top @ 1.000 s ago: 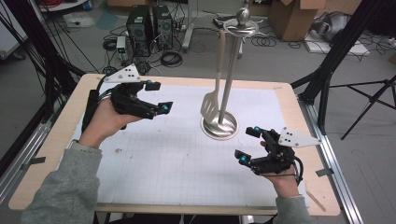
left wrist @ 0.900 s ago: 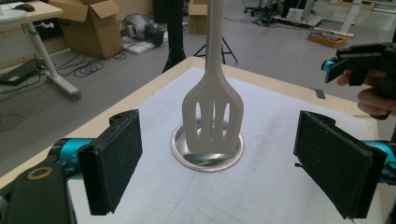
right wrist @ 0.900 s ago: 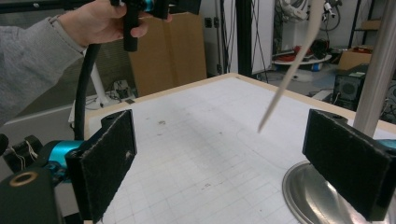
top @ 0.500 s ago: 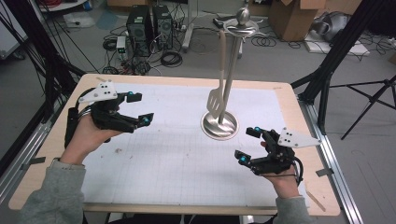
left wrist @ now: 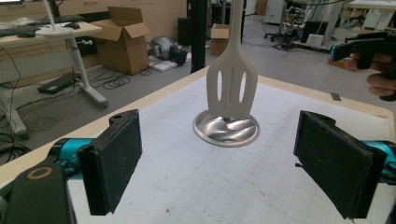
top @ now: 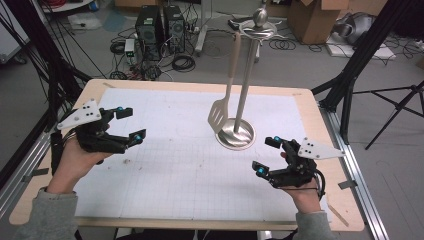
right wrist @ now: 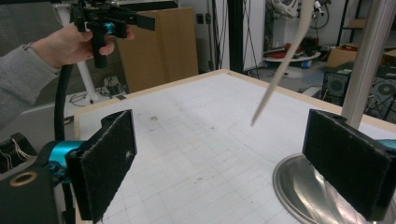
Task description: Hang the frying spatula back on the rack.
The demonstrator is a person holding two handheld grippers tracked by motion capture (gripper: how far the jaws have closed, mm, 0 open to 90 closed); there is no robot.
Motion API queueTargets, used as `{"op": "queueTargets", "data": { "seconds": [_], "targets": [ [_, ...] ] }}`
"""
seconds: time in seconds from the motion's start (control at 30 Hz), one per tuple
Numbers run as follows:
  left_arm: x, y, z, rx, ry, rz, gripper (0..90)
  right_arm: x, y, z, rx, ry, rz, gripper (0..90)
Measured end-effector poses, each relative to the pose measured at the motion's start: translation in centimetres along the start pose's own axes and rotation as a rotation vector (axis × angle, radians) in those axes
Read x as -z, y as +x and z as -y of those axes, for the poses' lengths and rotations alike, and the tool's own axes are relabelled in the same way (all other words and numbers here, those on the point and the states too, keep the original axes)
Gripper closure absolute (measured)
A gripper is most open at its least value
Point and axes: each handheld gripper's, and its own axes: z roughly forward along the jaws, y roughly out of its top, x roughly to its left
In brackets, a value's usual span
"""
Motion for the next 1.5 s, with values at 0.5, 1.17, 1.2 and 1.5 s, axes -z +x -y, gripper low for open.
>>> {"op": "queueTargets", "data": {
  "seconds": [0.5, 1.17, 1.2, 1.5],
  "targets": [
    [2.5, 1.4, 3.5, 0.056, -0.013, -0.062, 15.7, 0.0, -0.3, 0.1, -0.001, 0.006, 0.014, 8.5],
    [6.9, 4.2, 7.9, 0.121, -0.024, -0.205, 15.6, 0.4, -1.4, 1.0, -0.014, 0.008, 0.081, 8.4],
    [7.0, 4.3, 8.1, 0.123, -0.023, -0.211, 15.6, 0.4, -1.5, 1.1, -0.02, 0.01, 0.088, 8.4],
    [7.6, 4.2, 9.4, 0.117, 0.007, -0.244, 15.7, 0.8, -2.4, 2.3, -0.033, 0.02, 0.135, 8.4]
  ]
}}
